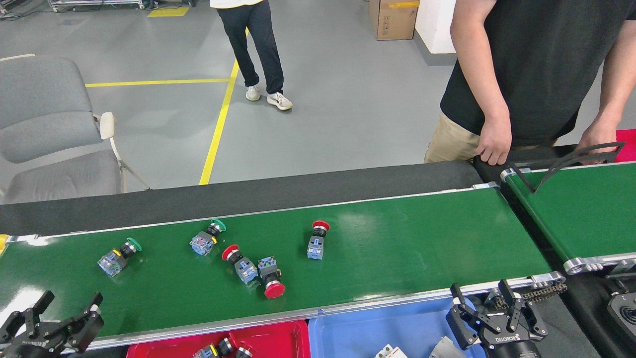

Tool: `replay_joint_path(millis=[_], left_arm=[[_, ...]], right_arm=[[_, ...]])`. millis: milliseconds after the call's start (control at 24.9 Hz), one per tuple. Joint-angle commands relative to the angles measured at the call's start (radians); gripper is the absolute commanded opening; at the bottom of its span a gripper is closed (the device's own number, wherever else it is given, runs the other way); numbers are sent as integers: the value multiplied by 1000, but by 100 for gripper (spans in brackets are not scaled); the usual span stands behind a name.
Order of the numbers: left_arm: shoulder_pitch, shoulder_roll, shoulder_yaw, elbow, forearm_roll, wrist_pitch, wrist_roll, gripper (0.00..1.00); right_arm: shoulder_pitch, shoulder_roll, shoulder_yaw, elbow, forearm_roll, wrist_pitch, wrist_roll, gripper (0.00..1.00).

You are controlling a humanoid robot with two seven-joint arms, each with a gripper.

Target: Pick switch part from conveyor to tray

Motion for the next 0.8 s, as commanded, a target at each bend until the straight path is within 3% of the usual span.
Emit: replay_joint_path(millis=[0,161,362,563,643,764], left_arm=[[-39,28,0,38,-2,9,21,99],[-108,44,-9,133,-3,45,29,99],[-202,108,-159,314,0,177,130,99],[-335,139,-188,510,0,200,174,98],[-357,140,-190,547,0,198,190,87],[-351,137,-225,549,1,187,239,52]], right_arm=[[-3,-5,-4,-9,-3,-11,0,99],[-11,-5,-2,-2,-3,-32,0,99],[-11,-7,-2,-2,-3,-38,6,99],[-28,-4,-2,0,-3,-52,8,99],[-28,-5,-2,0,-3,-52,8,99],[-29,-5,-2,-2,-3,-54,8,99]])
